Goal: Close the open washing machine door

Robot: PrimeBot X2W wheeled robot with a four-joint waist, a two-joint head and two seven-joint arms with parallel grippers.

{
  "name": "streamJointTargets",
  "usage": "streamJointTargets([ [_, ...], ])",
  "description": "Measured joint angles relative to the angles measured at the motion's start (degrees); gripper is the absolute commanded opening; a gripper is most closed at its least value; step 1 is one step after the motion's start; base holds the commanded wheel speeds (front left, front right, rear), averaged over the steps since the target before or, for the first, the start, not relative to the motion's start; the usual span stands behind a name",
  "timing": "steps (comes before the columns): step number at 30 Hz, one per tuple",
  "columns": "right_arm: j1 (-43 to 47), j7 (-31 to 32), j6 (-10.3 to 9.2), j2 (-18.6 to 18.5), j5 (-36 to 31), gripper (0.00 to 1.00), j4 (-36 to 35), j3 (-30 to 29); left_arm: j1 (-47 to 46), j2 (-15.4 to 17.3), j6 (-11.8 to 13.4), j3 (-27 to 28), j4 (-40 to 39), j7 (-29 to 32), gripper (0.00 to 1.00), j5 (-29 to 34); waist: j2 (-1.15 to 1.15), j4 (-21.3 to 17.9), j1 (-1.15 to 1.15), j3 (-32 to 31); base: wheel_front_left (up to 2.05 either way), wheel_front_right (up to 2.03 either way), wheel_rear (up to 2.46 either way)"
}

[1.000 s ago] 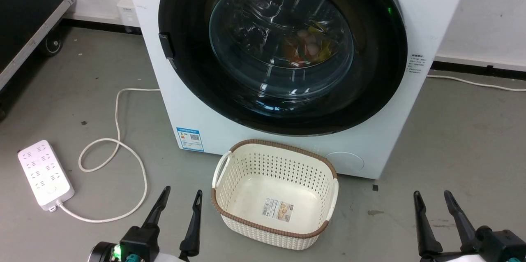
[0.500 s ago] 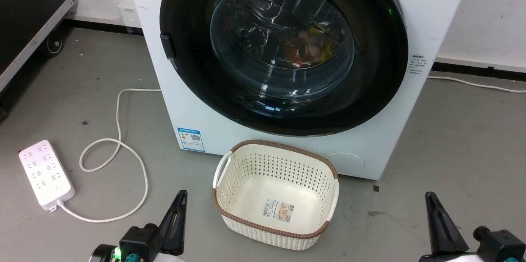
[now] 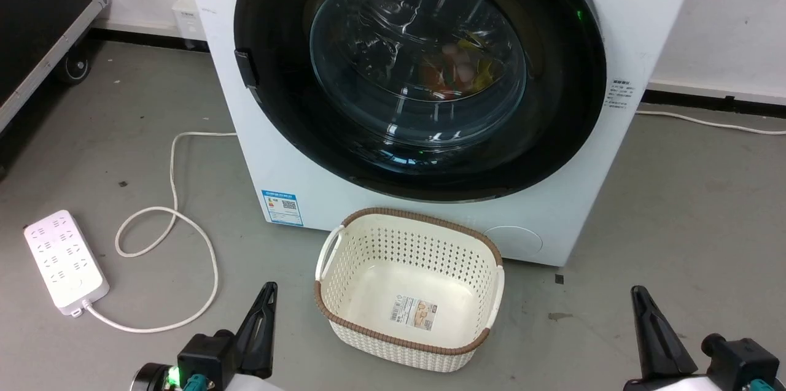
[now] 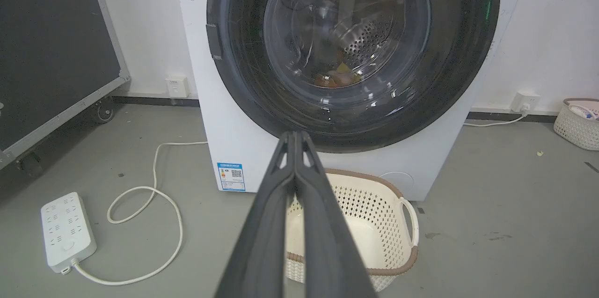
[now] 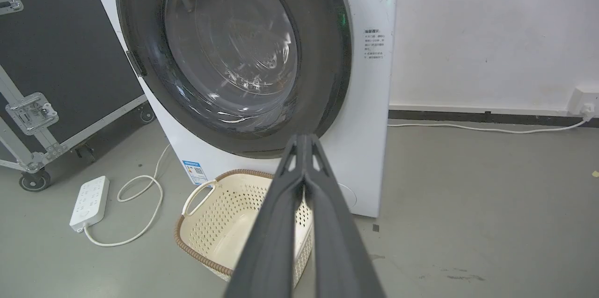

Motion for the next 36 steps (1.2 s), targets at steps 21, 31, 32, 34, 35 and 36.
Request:
streamJointTargets([
  [21, -0.7, 2.4, 0.0, 0.0, -2.0, 0.0, -0.9, 0.3, 0.0, -0.5, 0.7, 1.2, -1.4, 2.3, 0.0, 1.0, 0.0, -0.7, 0.0, 0.3, 0.0, 0.0, 0.0],
  [31, -1.1, 3.4, 0.0, 0.0, -3.0, 0.0, -1.2, 0.4, -0.2, -0.7, 1.0, 1.7, -2.0, 3.5, 0.0, 1.6, 0.0, -1.1, 0.0, 0.4, 0.0, 0.0, 0.0],
  [32, -1.2, 3.7, 0.0, 0.0, -3.0, 0.0, -1.3, 0.4, -0.2, -0.7, 1.0, 1.7, -2.1, 3.6, 0.0, 1.7, 0.0, -1.1, 0.0, 0.5, 0.0, 0.0, 0.0],
  [34, -1.2, 3.9, 0.0, 0.0, -3.0, 0.0, -1.4, 0.5, -0.2, -0.7, 1.0, 1.8, -2.2, 3.8, 0.0, 2.0, 0.0, -1.2, 0.0, 0.5, 0.0, 0.0, 0.0],
  [35, -1.2, 4.0, 0.0, 0.0, -3.2, 0.0, -1.5, 0.5, -0.2, -0.7, 1.1, 1.8, -2.3, 4.0, 0.0, 2.0, 0.0, -1.2, 0.0, 0.5, 0.0, 0.0, 0.0],
  [36, -1.2, 4.2, 0.0, 0.0, -3.4, 0.0, -1.5, 0.5, -0.2, -0.8, 1.2, 1.9, -2.3, 4.0, 0.0, 2.0, 0.0, -1.2, 0.0, 0.5, 0.0, 0.0, 0.0],
])
